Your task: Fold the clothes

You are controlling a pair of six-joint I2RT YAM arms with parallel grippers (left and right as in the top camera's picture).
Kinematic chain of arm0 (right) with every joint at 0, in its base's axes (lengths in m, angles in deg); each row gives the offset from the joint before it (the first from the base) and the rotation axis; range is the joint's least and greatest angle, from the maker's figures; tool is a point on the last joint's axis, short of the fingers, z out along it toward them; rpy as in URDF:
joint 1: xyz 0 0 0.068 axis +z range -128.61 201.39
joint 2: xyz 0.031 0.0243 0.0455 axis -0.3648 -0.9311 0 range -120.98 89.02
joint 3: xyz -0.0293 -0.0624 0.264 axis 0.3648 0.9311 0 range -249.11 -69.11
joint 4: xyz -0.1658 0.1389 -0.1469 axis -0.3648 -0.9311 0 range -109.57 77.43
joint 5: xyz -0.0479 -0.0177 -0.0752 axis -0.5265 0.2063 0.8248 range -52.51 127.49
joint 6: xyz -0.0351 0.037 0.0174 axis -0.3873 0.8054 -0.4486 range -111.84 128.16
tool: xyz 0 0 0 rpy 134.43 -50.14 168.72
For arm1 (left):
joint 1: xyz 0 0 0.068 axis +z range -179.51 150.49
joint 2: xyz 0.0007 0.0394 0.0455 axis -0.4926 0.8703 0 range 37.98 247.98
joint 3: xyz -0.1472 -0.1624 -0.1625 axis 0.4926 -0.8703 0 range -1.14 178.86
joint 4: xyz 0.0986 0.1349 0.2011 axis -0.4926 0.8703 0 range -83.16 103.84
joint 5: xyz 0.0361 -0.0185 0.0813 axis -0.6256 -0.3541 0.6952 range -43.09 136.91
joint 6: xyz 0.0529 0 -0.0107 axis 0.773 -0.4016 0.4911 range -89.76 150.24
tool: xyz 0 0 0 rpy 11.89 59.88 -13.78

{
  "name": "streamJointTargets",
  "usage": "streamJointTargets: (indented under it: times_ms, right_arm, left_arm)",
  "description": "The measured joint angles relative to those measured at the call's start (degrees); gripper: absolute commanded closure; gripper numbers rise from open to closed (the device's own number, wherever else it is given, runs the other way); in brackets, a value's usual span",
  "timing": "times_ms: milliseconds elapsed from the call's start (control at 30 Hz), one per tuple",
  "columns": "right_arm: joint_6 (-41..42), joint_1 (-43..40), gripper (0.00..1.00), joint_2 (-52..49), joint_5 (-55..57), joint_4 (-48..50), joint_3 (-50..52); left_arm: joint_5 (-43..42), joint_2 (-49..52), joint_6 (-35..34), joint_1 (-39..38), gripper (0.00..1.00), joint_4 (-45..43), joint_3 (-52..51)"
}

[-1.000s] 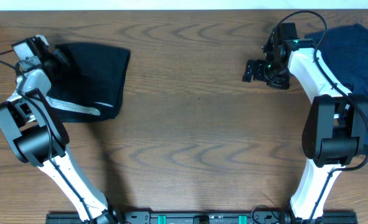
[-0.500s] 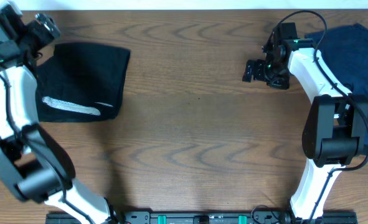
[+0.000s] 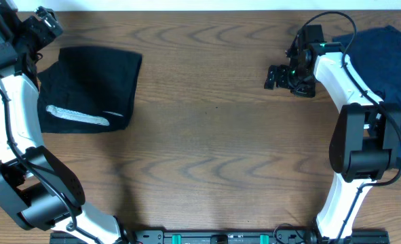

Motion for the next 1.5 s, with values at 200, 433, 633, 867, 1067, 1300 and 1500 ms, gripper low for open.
streamJointTargets:
  times_ms: [200, 433, 633, 867, 1067, 1300, 1500]
  right_arm:
    - [0.0, 0.0, 0.01, 0.0, 0.0, 0.0, 0.0]
    - [0.0, 0.0, 0.01, -0.02, 0.0, 0.0, 0.0]
    - [0.0, 0.0, 0.01, -0.02, 0.0, 0.0, 0.0]
    - [0.0, 0.0, 0.01, -0.02, 0.0, 0.0, 0.0]
    - [0.0, 0.0, 0.01, -0.02, 0.0, -0.02, 0.0]
    - [0.0, 1.16, 0.01, 2.4, 0.15, -0.11, 0.02]
    - [-0.15, 5.49, 0.01, 16.65, 1.29, 1.14, 0.02]
  left_arm:
    - [0.0, 0.0, 0.02, 0.0, 0.02, 0.0, 0.0]
    - [0.0, 0.0, 0.02, 0.0, 0.02, 0.0, 0.0]
    - [0.0, 0.0, 0.02, 0.0, 0.02, 0.0, 0.0]
    - [0.0, 0.0, 0.02, 0.0, 0.02, 0.0, 0.0]
    - [0.0, 0.0, 0.02, 0.0, 0.02, 0.0, 0.0]
    - [0.0, 0.0, 0.02, 0.0, 0.02, 0.0, 0.0]
    - [0.02, 0.0, 0.02, 0.0, 0.02, 0.0, 0.0]
